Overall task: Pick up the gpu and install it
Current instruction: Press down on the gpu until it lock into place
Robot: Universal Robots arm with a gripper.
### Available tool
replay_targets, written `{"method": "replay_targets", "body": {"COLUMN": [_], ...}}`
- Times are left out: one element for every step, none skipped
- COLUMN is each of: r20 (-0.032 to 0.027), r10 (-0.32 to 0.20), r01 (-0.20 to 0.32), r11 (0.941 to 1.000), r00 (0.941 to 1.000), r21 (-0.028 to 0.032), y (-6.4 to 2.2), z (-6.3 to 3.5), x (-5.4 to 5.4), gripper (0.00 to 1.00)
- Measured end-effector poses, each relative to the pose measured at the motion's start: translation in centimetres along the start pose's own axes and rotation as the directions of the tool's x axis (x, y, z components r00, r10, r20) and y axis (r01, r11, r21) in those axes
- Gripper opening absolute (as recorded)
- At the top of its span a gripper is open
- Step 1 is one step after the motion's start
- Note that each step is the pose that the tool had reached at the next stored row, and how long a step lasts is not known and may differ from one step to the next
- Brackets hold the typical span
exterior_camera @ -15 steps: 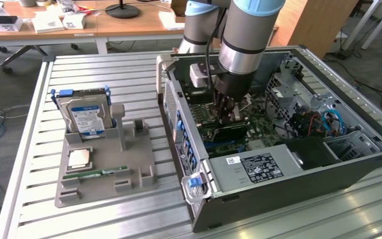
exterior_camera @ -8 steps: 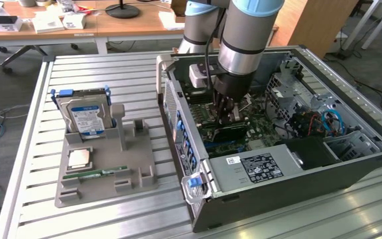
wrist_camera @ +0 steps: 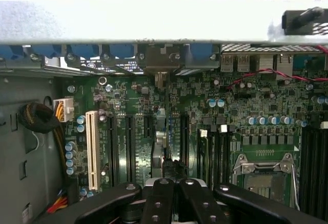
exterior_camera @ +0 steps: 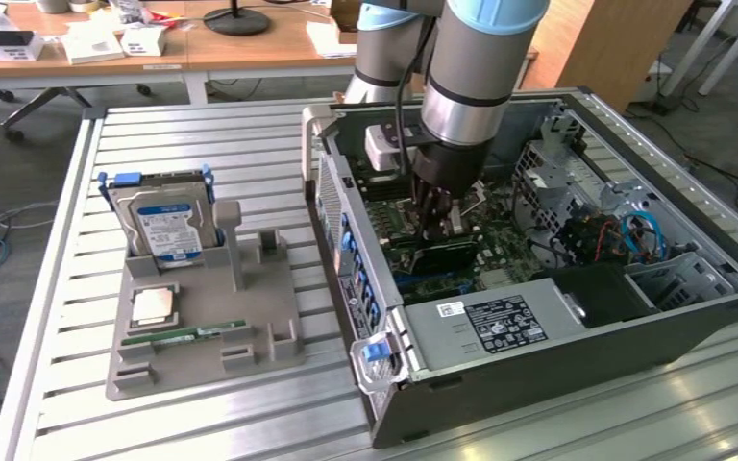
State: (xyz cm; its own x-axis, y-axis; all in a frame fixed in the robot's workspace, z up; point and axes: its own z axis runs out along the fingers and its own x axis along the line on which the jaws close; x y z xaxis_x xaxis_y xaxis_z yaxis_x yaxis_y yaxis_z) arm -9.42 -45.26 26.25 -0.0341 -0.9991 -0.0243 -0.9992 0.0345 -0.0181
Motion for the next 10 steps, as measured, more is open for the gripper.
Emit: {"method": "replay_targets", "body": {"r20": [-0.0005, -0.001, -0.0013, -0.0014, -0.0013, -0.0013, -0.0012, -0.0011, -0.0011, -0.0007], "r10": [0.0, 0.0, 0.0, 0.0, 0.0, 0.0, 0.0, 0.0, 0.0, 0.0], "r01": [0.0, 0.0, 0.0, 0.0, 0.0, 0.0, 0.0, 0.0, 0.0, 0.0], "r11": [1.0, 1.0, 1.0, 1.0, 1.0, 1.0, 1.0, 1.0, 1.0, 1.0], "r00": [1.0, 1.0, 1.0, 1.0, 1.0, 1.0, 1.0, 1.0, 1.0, 1.0], "r21": [0.0, 0.0, -0.0001, -0.0001, 0.0, 0.0001, 0.0002, 0.0004, 0.0006, 0.0008], "y": [0.01, 0.01, 0.01, 0.02, 0.02, 0.03, 0.05, 0.06, 0.07, 0.11], "z": [0.01, 0.02, 0.02, 0.02, 0.03, 0.04, 0.05, 0.07, 0.08, 0.1], "x": [0.01, 0.01, 0.01, 0.02, 0.01, 0.02, 0.02, 0.01, 0.02, 0.01], "gripper": [0.11, 0.11, 0.11, 0.11, 0.11, 0.11, 0.11, 0.11, 0.11, 0.11]}}
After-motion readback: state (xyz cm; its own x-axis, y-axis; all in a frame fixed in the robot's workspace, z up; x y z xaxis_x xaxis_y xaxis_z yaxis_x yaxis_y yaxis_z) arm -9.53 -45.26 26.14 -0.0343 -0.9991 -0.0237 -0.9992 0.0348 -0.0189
